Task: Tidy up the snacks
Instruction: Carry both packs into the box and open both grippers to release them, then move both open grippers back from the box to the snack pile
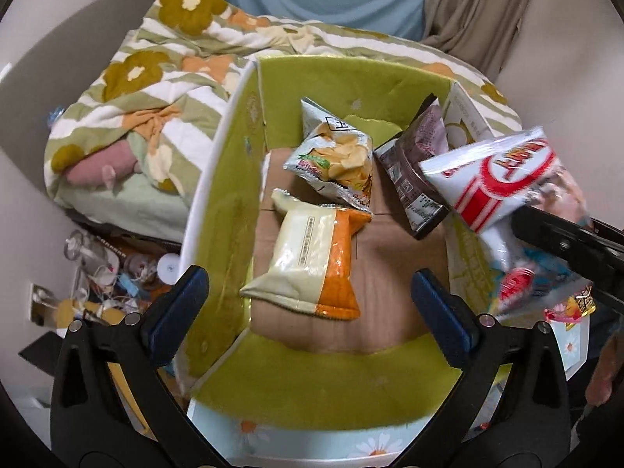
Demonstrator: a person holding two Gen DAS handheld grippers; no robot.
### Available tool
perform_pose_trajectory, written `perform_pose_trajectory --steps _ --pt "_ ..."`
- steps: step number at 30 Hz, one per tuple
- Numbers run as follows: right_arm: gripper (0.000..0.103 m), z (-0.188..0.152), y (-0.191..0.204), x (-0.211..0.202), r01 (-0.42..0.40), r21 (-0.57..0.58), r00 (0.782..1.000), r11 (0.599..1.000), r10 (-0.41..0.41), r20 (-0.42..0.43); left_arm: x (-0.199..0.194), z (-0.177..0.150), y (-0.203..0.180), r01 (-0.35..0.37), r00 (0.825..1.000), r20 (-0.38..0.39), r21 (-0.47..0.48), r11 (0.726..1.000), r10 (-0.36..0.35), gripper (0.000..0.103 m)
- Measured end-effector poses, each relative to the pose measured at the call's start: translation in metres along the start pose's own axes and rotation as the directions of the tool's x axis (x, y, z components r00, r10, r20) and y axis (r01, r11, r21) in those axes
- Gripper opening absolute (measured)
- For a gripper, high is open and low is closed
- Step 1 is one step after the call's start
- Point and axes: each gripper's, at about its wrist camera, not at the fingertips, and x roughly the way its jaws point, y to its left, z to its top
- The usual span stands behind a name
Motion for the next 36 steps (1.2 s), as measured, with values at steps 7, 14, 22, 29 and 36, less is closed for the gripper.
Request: perform_pose_trajectory --steps 7,14,22,29,36 --pt "0.051 0.015 0.024 0.025 -0.059 -0.067 0.997 0.996 0.057 -0.045 -0.012 -0.008 0.009 -0.042 0.999 0.016 -0.025 0.999 0.042 0.103" --pt "0.074 0.012 0.029 0.051 -0.081 -0.081 0.994 0.993 0.074 -0.086 -0.009 -0.015 0.021 -0.074 0.997 0.003 -0.069 0.995 0.074 0.103" --pt "0.103 0.007 0.022 0.040 -0.069 -0.119 0.997 0.991 0.064 -0.042 -0.008 -0.024 0.016 -0.083 0.997 0.000 -0.076 0.994 0.083 0.103" --pt "0.103 0.005 0.024 0.012 -0.079 -0.146 0.997 0.986 0.081 0.005 -0.031 -0.022 0.010 -0.068 0.996 0.050 -0.081 0.994 0.072 0.103" --pt "0.103 0.000 0.030 -0.032 -0.045 -0.160 0.995 0.986 0.059 0.083 -0.067 -0.018 -0.001 -0.077 0.990 0.112 -0.051 0.996 0.082 0.103"
